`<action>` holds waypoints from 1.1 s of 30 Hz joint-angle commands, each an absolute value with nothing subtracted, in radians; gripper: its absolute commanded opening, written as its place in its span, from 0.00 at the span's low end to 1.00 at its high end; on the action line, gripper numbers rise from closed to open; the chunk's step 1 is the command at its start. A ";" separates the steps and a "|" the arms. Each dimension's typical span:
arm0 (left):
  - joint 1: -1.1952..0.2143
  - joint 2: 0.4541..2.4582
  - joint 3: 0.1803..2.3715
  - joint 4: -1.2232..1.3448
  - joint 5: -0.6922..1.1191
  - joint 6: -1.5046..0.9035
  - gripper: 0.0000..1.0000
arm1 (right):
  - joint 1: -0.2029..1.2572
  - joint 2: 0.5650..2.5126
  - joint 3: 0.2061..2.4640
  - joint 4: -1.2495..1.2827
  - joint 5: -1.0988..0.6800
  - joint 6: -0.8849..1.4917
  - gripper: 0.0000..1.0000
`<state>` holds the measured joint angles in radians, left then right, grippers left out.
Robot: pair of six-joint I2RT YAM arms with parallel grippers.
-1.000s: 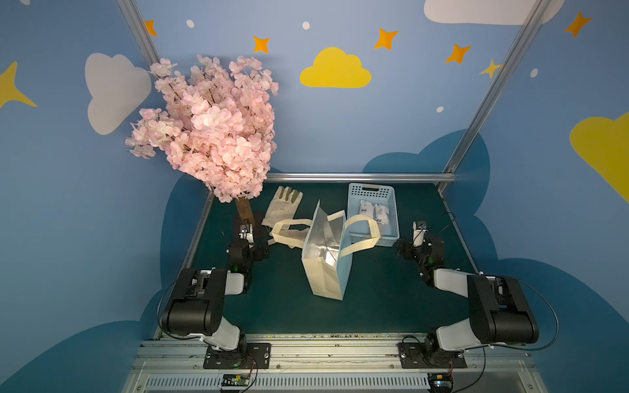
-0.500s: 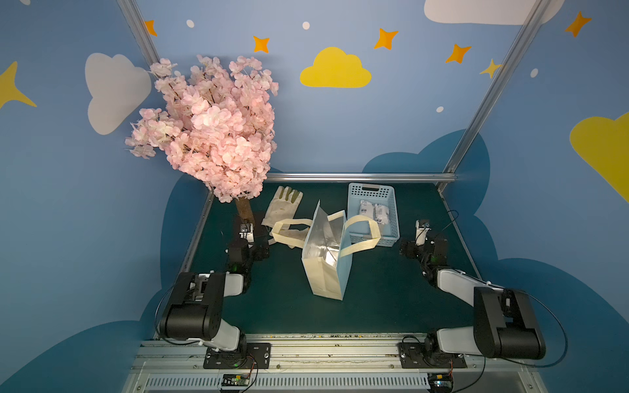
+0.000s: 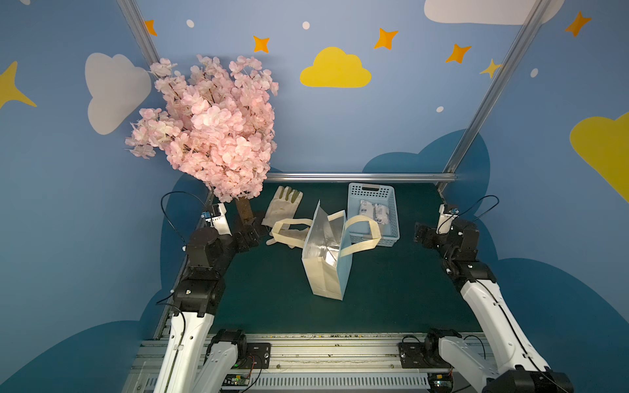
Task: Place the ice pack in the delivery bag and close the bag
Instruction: Pick up the delivery bag from the center of the board.
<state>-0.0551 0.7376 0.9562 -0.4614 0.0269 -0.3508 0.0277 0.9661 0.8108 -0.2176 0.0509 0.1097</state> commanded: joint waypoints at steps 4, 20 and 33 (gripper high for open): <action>-0.199 0.841 1.249 -0.962 0.155 -0.524 1.00 | 0.026 1.092 1.029 -0.530 -0.093 0.230 0.98; -0.623 1.485 1.891 -1.303 -0.080 -0.477 0.98 | 0.025 1.499 1.324 -0.696 -0.186 0.206 0.98; -0.623 1.802 2.147 -1.386 -0.061 -0.326 0.64 | 0.019 1.665 1.435 -0.812 -0.177 0.176 0.90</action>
<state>-0.6239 1.7660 2.1139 -1.3365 -0.0834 -0.3721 0.0227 1.6375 1.3888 -0.7403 -0.1642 0.1932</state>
